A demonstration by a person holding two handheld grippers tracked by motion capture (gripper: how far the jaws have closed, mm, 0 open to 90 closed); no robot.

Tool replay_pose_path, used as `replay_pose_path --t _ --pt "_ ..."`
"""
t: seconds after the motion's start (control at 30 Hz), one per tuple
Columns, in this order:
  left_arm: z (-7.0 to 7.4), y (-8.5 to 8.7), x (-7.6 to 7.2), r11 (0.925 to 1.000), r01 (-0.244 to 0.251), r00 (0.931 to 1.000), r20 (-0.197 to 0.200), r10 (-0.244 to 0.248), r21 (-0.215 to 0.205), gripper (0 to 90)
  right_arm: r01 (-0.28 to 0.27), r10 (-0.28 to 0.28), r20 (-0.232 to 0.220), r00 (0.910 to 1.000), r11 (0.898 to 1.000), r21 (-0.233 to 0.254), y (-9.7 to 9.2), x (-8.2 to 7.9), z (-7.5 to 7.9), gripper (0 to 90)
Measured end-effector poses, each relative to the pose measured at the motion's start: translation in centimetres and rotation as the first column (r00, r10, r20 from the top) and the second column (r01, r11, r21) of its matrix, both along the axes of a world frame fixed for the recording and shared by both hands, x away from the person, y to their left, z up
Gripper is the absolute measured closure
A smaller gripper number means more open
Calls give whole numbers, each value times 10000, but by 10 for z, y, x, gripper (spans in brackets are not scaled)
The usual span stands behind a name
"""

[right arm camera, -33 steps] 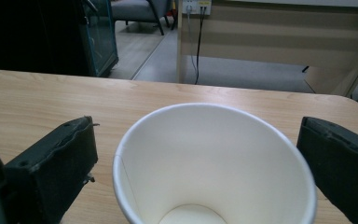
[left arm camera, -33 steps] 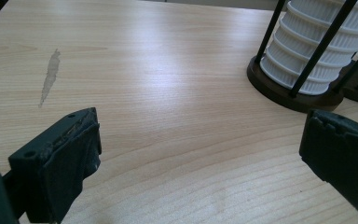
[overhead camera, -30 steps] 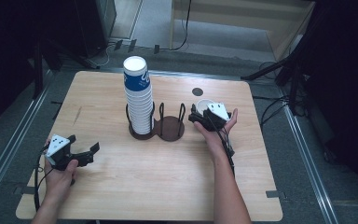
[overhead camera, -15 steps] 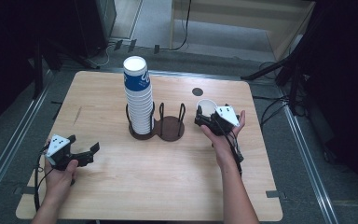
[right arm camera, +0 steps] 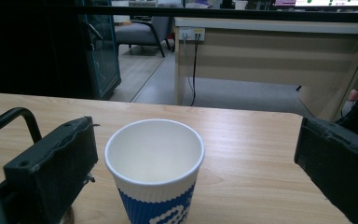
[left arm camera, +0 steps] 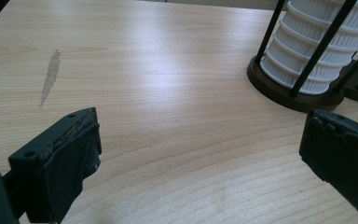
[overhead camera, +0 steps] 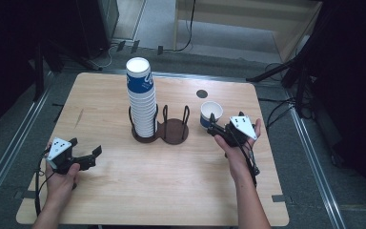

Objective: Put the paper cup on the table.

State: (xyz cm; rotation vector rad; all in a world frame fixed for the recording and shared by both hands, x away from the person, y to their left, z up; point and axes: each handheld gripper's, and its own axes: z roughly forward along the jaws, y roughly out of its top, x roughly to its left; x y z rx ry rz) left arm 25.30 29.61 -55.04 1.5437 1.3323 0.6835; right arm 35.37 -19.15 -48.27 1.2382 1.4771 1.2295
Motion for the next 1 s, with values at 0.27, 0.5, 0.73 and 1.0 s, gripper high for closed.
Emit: replay_pose_path --t 0.27,0.5,0.73,1.0 --pt "0 0 0 10000 -7 10000 -11 7 5 0 78 -77 48 10000 10000 -44 -15 -14 -2 0" --pt "0 0 0 10000 -11 10000 0 11 -13 0 204 -204 -9 9998 9997 -137 -29 -26 -7 0" --pt "0 0 -1 10000 -9 10000 28 9 -56 0 468 -471 -118 9988 9987 -204 -47 -36 -13 0" --pt "0 0 -1 10000 -11 10000 29 11 -30 0 726 -733 -294 9969 9970 -252 -63 -47 -21 0"
